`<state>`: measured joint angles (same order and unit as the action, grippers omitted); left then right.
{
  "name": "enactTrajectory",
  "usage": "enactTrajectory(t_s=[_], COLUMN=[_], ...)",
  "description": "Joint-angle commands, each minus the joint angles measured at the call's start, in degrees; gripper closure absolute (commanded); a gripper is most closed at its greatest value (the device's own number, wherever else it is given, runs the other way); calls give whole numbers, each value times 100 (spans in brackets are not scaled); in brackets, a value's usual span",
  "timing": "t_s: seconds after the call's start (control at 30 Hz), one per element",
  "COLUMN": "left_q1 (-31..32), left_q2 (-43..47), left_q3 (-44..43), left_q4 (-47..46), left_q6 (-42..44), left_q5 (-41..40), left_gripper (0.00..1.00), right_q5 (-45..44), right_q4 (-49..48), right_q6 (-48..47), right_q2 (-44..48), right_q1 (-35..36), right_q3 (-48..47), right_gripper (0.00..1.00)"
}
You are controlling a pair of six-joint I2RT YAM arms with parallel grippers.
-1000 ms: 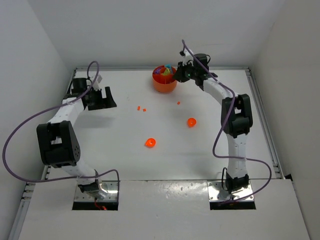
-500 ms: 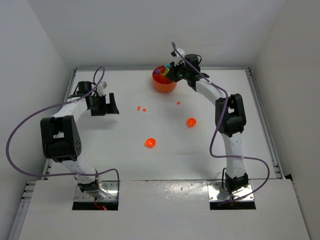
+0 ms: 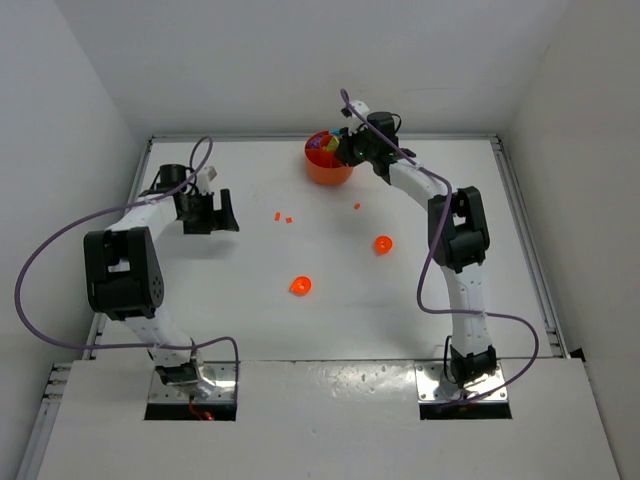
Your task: Sort the legos into containers by color
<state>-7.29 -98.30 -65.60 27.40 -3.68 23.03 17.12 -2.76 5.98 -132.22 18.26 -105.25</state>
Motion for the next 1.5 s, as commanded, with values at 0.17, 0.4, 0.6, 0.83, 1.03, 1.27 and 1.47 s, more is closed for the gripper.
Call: enactTrajectory(t_s=[0.17, 0.4, 0.6, 0.83, 1.03, 1.27, 1.47], left_q1=[175, 175, 517, 1018, 1396, 1651, 1836], left_q2=[4, 4, 372, 1277, 1114, 42, -847], left_q3=[-75, -75, 108, 556, 163, -39, -268], left_q4=[-50, -50, -103, -445, 938, 1856, 2024], left_q6=[34, -18, 43, 384, 1825, 3039, 3313], left_q5=[-149, -149, -474, -950, 1289, 2934, 3330], left_gripper=[1, 1, 1, 1, 1, 23, 34], right_q5=[-60, -60, 45, 318, 387, 1240, 1696], right_q4=[-304, -356, 109, 1856, 3237, 3634, 3783], right_q6=[-88, -88, -368, -1703, -1653, -1117, -774], right_q2=[74, 74, 705, 2120, 3263, 3879, 3661], right_q1=[55, 55, 55, -51, -164, -270, -542], right_q3=[-233, -233, 30, 1373, 2517, 3555, 3389], right_gripper=[74, 66, 67, 67, 64, 64, 64])
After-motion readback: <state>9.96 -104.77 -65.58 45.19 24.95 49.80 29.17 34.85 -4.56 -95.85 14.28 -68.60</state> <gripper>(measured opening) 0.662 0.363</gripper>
